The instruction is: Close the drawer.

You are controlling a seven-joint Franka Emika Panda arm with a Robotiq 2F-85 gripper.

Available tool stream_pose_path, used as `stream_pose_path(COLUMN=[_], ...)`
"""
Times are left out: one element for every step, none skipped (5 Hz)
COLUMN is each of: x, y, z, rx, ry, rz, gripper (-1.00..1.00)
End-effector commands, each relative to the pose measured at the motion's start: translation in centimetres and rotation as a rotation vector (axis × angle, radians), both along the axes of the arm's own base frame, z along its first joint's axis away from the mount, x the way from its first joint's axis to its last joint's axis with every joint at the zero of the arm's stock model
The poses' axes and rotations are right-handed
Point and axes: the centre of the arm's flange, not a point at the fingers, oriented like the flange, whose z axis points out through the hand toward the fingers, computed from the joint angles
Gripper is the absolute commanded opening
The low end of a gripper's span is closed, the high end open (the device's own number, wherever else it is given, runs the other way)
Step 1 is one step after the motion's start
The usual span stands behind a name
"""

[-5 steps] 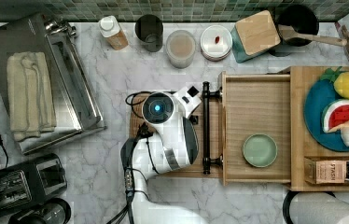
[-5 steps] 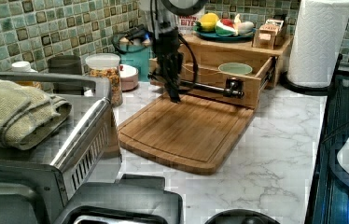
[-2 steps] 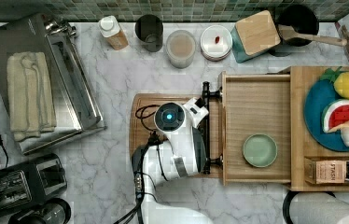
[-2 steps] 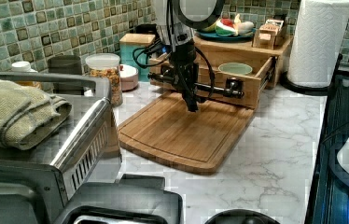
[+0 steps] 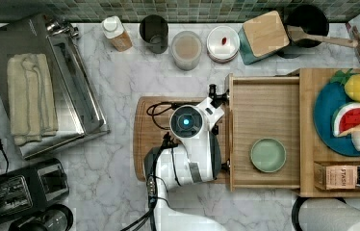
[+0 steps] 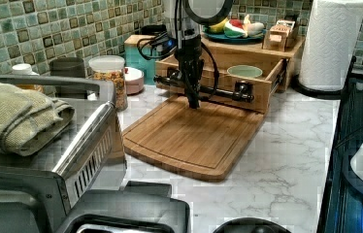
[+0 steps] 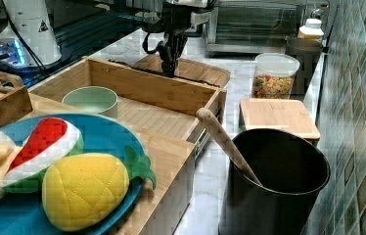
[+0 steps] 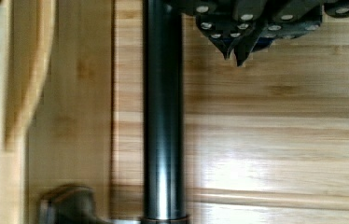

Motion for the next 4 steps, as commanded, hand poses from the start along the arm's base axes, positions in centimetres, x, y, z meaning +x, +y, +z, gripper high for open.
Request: stream_pose_path(x=[1.2, 1.5, 1.3, 2.2], y=[-10.9, -14.5, -19.4, -23.9], z=[4.1, 4.7, 6.0, 6.9], rx=[0.007, -0.009, -0.019, -0.034], ry=[-0.087, -0.102, -0.124, -0.103], rz=[-0.053, -0.067, -0.103, -0.145], gripper=[-1.0, -1.0, -1.0, -1.0])
